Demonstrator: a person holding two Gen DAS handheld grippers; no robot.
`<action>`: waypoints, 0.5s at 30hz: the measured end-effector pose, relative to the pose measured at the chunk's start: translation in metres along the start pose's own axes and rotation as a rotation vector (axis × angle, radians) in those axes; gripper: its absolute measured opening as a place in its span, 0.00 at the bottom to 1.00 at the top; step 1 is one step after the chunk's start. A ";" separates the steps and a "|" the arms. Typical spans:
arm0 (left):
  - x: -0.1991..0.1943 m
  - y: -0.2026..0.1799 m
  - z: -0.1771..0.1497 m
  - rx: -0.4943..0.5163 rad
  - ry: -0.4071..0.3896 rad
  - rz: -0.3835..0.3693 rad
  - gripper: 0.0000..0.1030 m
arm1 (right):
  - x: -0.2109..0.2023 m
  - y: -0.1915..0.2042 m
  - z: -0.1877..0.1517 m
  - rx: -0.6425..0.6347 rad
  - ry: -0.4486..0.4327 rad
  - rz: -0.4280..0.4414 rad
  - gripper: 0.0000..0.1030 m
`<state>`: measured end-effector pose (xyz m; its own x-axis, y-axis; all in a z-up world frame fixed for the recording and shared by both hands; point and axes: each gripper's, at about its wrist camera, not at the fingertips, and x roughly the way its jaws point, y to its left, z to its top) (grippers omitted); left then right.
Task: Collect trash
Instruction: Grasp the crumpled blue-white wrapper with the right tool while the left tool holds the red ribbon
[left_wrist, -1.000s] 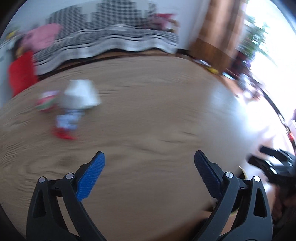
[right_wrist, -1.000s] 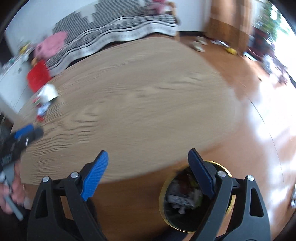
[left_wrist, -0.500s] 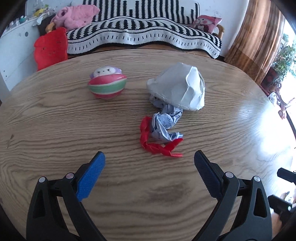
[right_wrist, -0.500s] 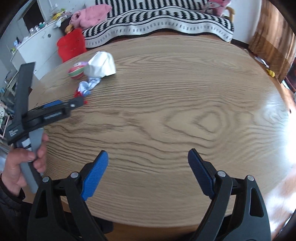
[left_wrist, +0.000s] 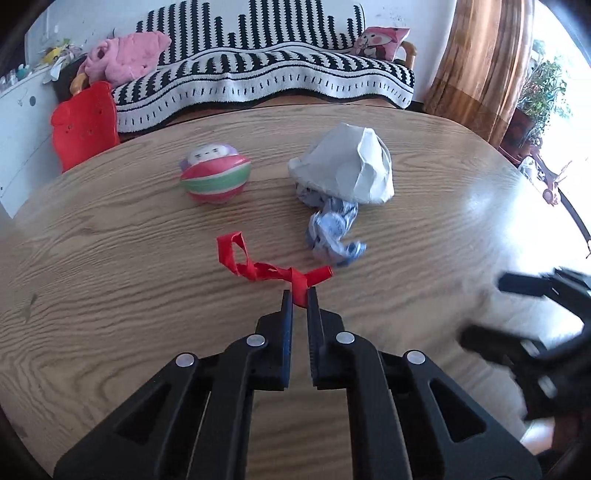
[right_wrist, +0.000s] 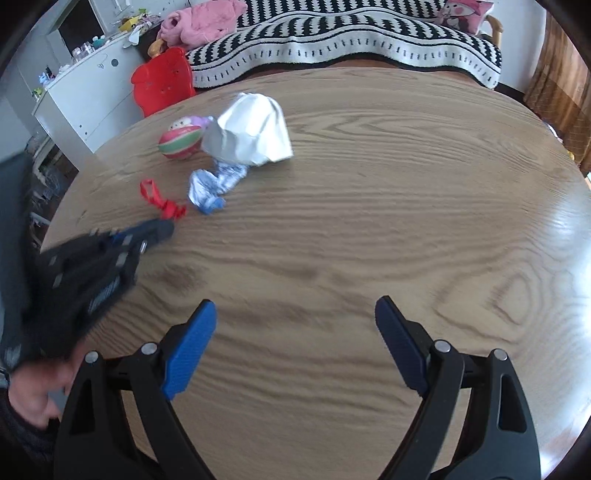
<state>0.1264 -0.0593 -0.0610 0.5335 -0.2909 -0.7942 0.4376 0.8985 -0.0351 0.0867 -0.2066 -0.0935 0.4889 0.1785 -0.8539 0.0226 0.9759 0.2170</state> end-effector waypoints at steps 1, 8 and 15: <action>-0.006 0.004 -0.005 -0.011 0.007 0.003 0.06 | 0.004 0.004 0.004 -0.004 0.000 0.008 0.82; -0.031 0.040 -0.030 -0.105 0.059 0.042 0.06 | 0.038 0.039 0.038 -0.030 -0.054 0.005 0.82; -0.033 0.068 -0.040 -0.161 0.070 0.054 0.06 | 0.069 0.081 0.065 -0.101 -0.099 -0.101 0.65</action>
<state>0.1096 0.0244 -0.0610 0.4985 -0.2223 -0.8379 0.2855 0.9548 -0.0834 0.1788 -0.1232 -0.1037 0.5723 0.0705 -0.8170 -0.0092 0.9968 0.0795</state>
